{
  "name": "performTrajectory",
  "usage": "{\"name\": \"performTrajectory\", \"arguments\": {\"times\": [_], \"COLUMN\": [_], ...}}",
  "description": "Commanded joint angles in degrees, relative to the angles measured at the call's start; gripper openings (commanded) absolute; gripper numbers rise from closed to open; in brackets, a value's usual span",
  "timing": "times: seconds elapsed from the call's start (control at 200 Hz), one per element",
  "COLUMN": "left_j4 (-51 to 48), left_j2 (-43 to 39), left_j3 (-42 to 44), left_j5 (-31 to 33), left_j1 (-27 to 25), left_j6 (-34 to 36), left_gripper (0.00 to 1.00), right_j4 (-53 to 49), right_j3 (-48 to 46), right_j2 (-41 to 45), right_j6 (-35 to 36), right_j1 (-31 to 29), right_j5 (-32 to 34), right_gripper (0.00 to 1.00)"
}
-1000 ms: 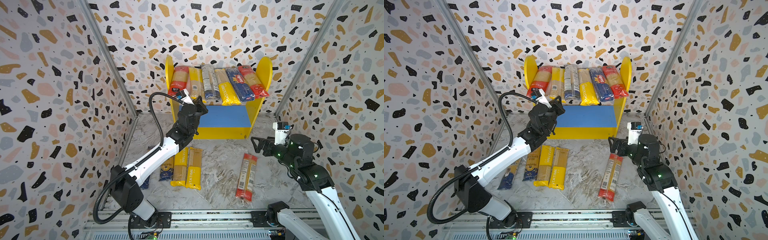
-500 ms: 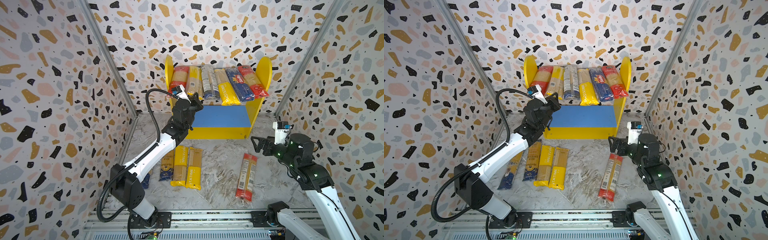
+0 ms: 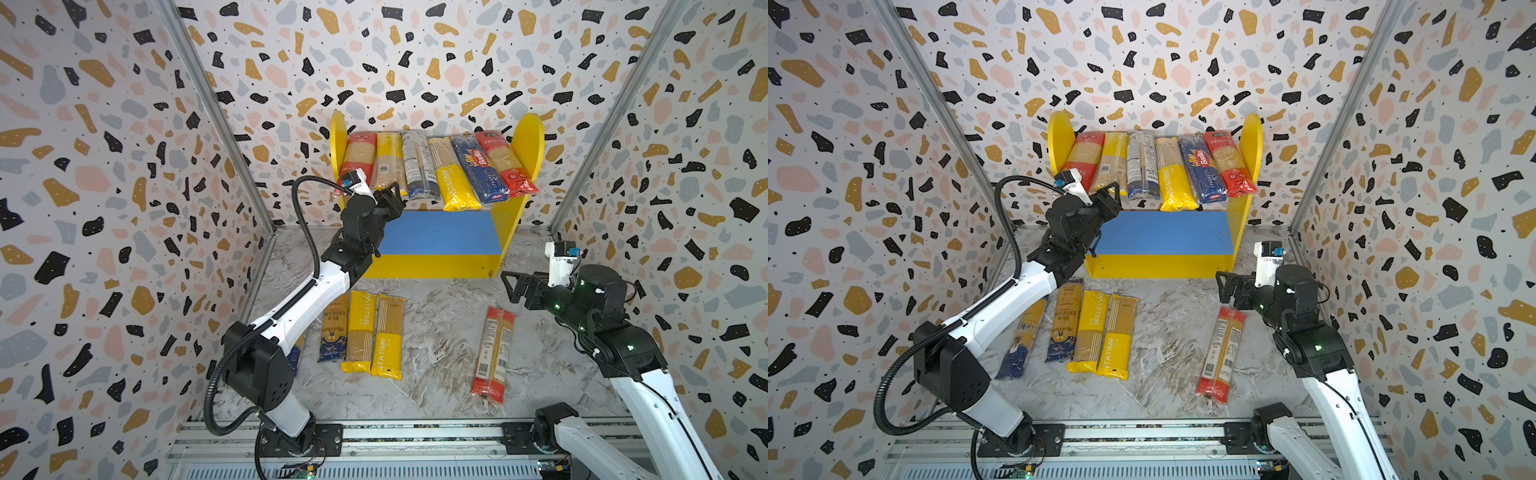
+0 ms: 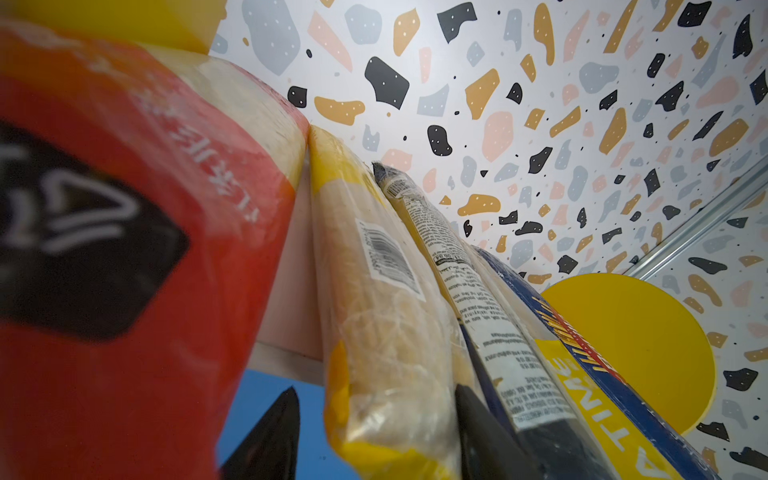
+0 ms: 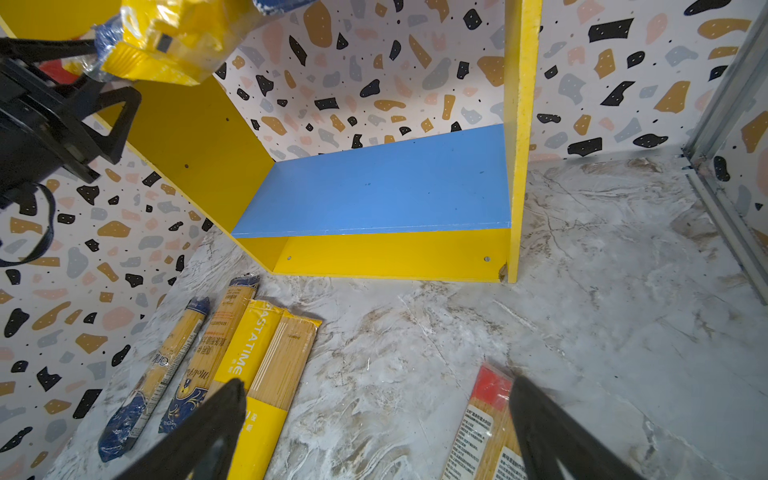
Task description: Place and organize the pasta boxes and bags onto the shelf
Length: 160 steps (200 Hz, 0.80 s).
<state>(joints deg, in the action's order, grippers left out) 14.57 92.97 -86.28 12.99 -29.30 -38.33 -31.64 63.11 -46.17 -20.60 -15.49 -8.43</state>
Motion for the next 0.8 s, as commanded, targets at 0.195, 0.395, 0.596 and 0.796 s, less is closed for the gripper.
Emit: {"name": "performTrajectory", "arguments": {"times": [0.195, 0.395, 0.596, 0.796], "left_j4": [-2.08, -3.52, -5.13, -6.74], "left_j2": [-1.92, -5.75, -9.50, -17.26], "left_j3": [2.84, 2.56, 2.89, 6.86], "left_j5": [-2.86, -5.23, -6.35, -6.73], "left_j1": [0.24, -0.23, -0.29, -0.23], "left_j6": [1.74, 4.00, 5.63, 5.40], "left_gripper": [0.79, 0.94, 0.99, 0.99], "right_j4": [-0.04, 0.56, 0.66, 0.44], "right_j3": [2.96, 2.67, 2.01, 1.93], "right_j2": [0.55, 0.01, 0.60, 0.85], "right_j6": [-1.16, -1.40, -1.86, -2.06], "right_j1": [0.15, 0.21, 0.19, 0.18], "right_j5": [-0.89, -1.70, -1.73, -1.57], "right_gripper": [0.99, 0.99, 0.99, 0.99]}}
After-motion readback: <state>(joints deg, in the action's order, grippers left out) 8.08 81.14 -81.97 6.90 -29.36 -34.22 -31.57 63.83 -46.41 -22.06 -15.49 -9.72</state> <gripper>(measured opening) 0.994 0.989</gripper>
